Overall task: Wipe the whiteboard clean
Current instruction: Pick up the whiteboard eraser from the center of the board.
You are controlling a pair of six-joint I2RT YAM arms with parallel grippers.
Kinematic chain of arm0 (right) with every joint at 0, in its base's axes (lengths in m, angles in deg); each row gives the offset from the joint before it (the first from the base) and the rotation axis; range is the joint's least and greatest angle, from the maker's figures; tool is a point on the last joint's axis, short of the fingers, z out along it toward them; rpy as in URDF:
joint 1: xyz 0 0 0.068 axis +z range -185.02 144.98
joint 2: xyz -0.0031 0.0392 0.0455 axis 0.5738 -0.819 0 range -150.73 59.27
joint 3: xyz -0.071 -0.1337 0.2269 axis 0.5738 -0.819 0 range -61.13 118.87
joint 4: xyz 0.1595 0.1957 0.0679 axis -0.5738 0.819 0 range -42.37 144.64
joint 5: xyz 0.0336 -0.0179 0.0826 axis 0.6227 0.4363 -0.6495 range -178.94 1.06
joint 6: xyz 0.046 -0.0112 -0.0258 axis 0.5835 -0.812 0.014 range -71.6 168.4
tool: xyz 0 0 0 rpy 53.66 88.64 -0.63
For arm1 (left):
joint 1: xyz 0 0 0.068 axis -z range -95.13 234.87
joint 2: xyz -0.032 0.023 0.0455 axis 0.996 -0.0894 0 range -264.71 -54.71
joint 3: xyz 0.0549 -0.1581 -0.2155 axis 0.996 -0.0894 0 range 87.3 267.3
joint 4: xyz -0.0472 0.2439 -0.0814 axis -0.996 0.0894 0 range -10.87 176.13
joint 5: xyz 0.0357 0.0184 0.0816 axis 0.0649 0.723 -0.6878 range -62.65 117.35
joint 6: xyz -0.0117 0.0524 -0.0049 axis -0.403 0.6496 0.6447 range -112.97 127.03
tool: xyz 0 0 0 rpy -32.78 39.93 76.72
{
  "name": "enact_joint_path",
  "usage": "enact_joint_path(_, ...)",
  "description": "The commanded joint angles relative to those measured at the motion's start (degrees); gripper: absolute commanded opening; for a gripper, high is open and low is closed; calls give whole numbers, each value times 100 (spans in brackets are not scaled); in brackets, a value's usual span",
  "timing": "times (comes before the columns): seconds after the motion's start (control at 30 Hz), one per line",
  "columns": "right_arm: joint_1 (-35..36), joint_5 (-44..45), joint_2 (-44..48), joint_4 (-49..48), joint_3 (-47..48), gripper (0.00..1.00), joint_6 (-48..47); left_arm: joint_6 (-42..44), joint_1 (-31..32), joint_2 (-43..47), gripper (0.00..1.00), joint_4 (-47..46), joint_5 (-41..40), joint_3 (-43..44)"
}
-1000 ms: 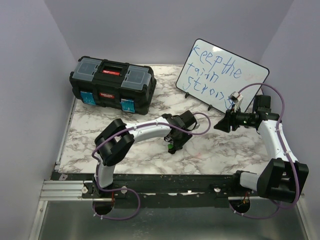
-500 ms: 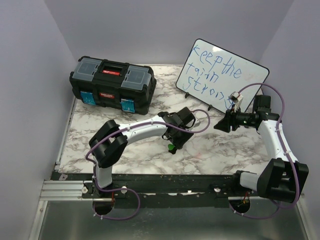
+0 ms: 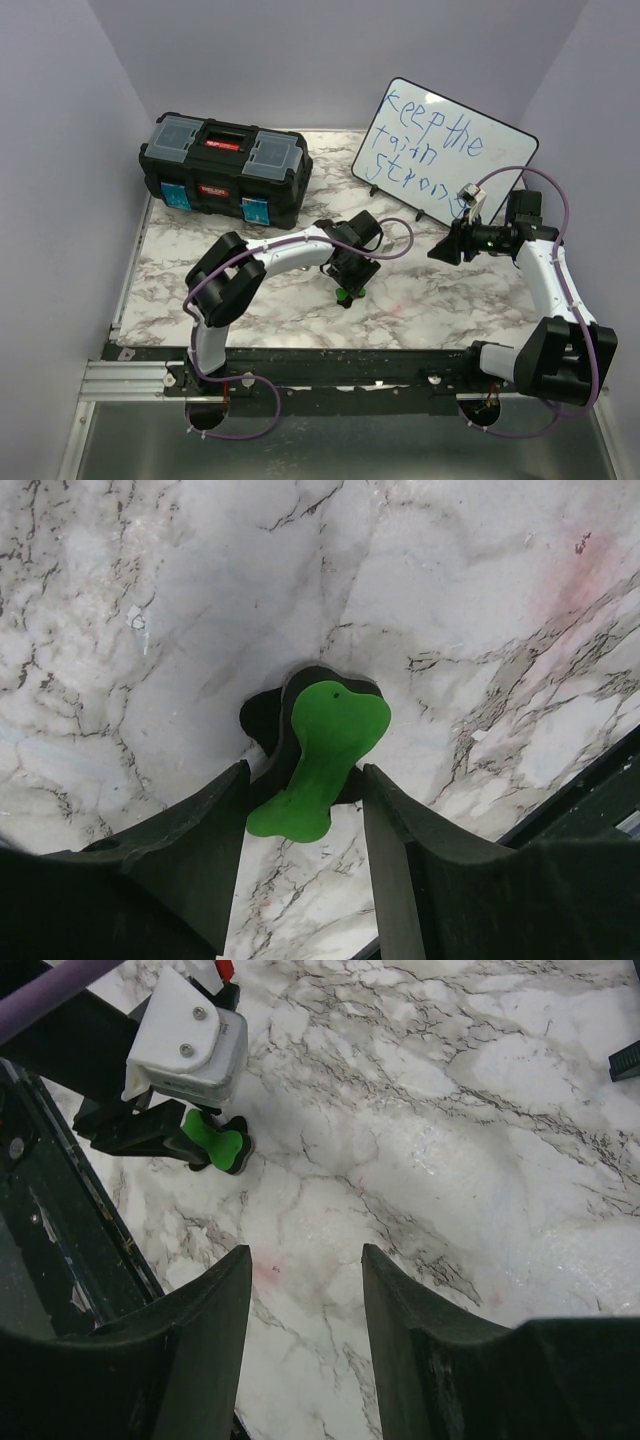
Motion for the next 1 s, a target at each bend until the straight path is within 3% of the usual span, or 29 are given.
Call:
enact_joint_path(0.0, 24, 26, -34, 38, 61, 51, -24, 98, 10, -145, 47, -83, 253, 9)
enact_joint_path(0.23, 22, 30, -58, 51, 76, 51, -24, 58, 3, -205, 43, -128, 253, -25)
enact_joint_path(0.3, 17, 31, -54, 45, 72, 51, -24, 47, 3, -243, 37, -124, 253, -8)
enact_joint_path(0.57, 23, 18, -53, 58, 72, 51, -28, 28, 3, -265, 36, -107, 175, -21)
enact_joint_path(0.77, 22, 20, -23, 54, 75, 51, -24, -97, -6, -7, 3, -214, 122, -154)
enact_joint_path(0.97, 20, 46, -3, 30, 52, 51, 0, -416, -15, 955, 0, -579, 128, -717)
